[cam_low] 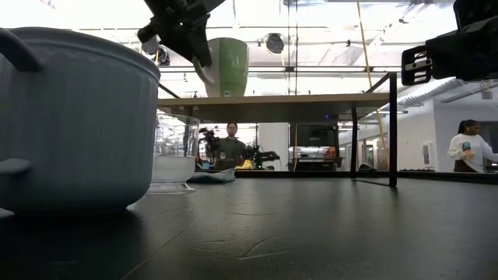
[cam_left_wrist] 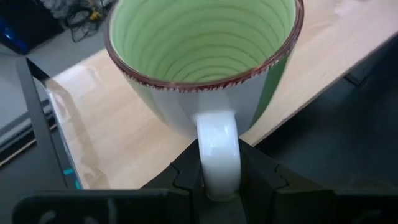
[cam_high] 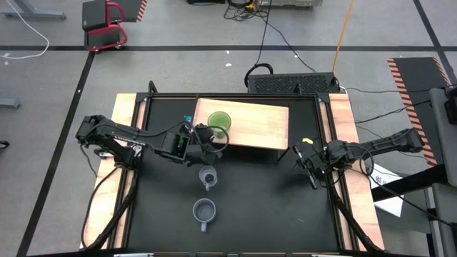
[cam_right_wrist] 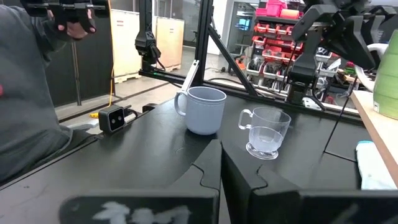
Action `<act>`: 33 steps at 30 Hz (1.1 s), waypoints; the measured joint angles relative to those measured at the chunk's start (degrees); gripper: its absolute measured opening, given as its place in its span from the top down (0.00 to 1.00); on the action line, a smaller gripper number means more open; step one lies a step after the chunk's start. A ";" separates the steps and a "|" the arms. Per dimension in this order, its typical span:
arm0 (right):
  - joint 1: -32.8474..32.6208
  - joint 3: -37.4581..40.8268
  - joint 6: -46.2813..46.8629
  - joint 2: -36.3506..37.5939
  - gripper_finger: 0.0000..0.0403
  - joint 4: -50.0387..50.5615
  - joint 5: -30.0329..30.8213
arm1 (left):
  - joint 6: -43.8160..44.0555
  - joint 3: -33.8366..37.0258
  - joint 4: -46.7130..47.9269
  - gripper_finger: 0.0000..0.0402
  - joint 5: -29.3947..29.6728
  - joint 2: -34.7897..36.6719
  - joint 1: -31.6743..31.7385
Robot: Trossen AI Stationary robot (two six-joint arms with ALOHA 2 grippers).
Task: Stack small to large cups/mugs on shelf
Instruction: Put the green cup on the shelf, then put the gray cup on the shelf
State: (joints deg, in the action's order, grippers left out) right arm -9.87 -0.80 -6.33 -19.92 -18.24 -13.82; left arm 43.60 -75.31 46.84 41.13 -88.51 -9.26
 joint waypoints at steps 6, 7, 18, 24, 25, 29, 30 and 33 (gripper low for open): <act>0.02 0.00 -0.02 0.00 1.00 -0.02 0.00 | 0.06 0.00 0.12 0.79 -2.25 0.00 0.99; 0.00 0.00 -0.02 -0.02 1.00 -0.04 0.02 | 0.08 0.00 0.10 0.79 -2.29 0.00 0.99; 0.00 0.00 -0.09 -0.02 1.00 -0.07 0.00 | 0.04 0.00 1.15 0.79 -2.90 0.00 0.99; 0.02 0.00 -0.09 -0.02 1.00 0.11 0.00 | -0.23 0.00 1.17 0.67 -3.67 0.00 0.99; 0.00 0.00 -0.09 0.00 1.00 0.11 0.00 | 0.14 0.00 1.17 0.64 -3.60 0.00 0.99; 0.01 -0.01 0.02 -0.02 1.00 0.13 0.00 | 0.26 0.00 1.13 0.51 -3.37 0.00 0.99; 0.02 -0.01 0.04 -0.01 1.00 0.14 0.00 | 0.41 0.00 1.12 0.48 -3.34 0.00 0.99; 0.02 0.00 0.07 0.00 1.00 0.28 0.00 | 0.48 0.00 1.02 0.40 -3.30 0.00 0.99</act>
State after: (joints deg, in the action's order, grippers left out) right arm -9.85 -0.80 -6.26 -19.92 -17.96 -13.82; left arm 44.08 -75.31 47.86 37.83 -88.51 -8.27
